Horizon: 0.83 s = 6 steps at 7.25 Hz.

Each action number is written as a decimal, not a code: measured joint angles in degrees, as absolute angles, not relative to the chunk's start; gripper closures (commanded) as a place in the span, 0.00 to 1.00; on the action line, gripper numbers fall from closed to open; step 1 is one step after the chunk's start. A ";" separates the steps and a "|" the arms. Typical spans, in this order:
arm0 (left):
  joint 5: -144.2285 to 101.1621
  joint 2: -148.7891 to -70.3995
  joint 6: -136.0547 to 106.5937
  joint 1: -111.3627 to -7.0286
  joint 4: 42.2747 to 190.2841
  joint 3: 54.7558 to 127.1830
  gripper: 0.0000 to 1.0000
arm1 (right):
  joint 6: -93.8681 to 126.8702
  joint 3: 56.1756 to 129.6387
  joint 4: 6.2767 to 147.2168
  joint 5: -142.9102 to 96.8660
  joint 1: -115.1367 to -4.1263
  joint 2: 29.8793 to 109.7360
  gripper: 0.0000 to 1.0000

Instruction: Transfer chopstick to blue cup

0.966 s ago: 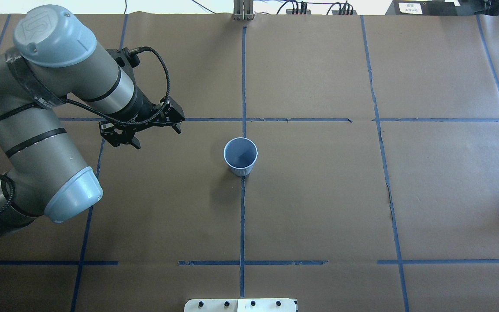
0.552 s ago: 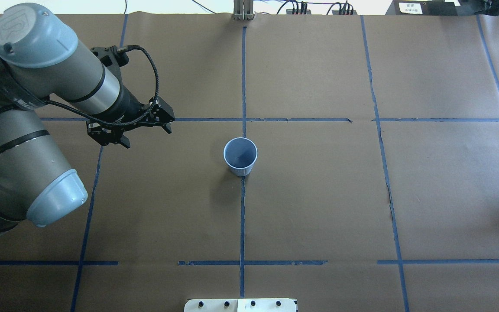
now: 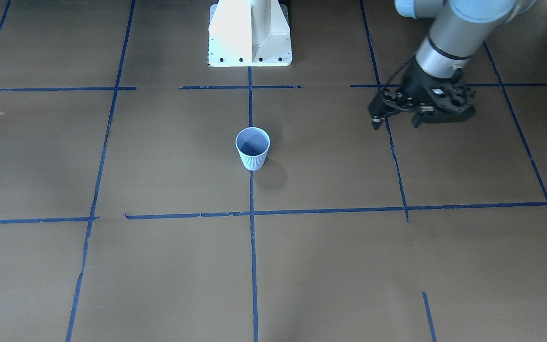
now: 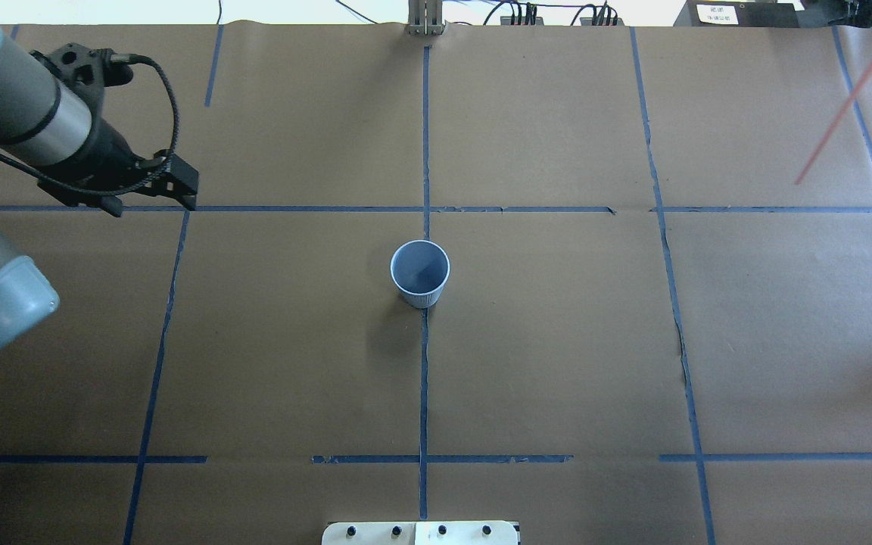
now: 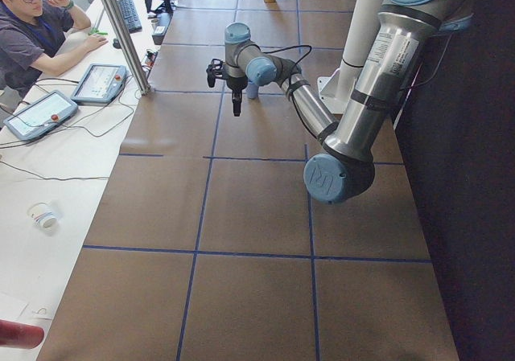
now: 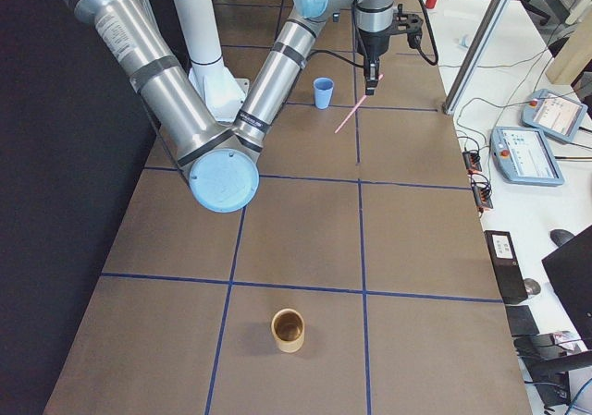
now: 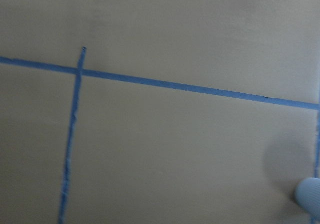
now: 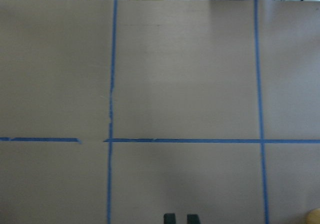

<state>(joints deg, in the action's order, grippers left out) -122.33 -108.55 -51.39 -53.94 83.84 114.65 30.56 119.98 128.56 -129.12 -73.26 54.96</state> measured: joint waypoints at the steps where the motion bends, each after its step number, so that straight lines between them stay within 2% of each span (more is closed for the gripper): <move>1: -122.44 -104.20 -41.47 -58.32 83.79 114.37 0.00 | 39.59 119.84 122.02 -125.26 -65.94 53.62 1.00; 3: -122.68 -98.01 -22.45 -68.18 83.87 111.24 0.00 | 51.29 117.34 115.07 -118.63 -54.68 48.47 1.00; 6: -125.25 -96.21 -2.14 -79.15 84.60 100.60 0.00 | 58.71 107.97 110.87 -108.65 -42.61 36.99 1.00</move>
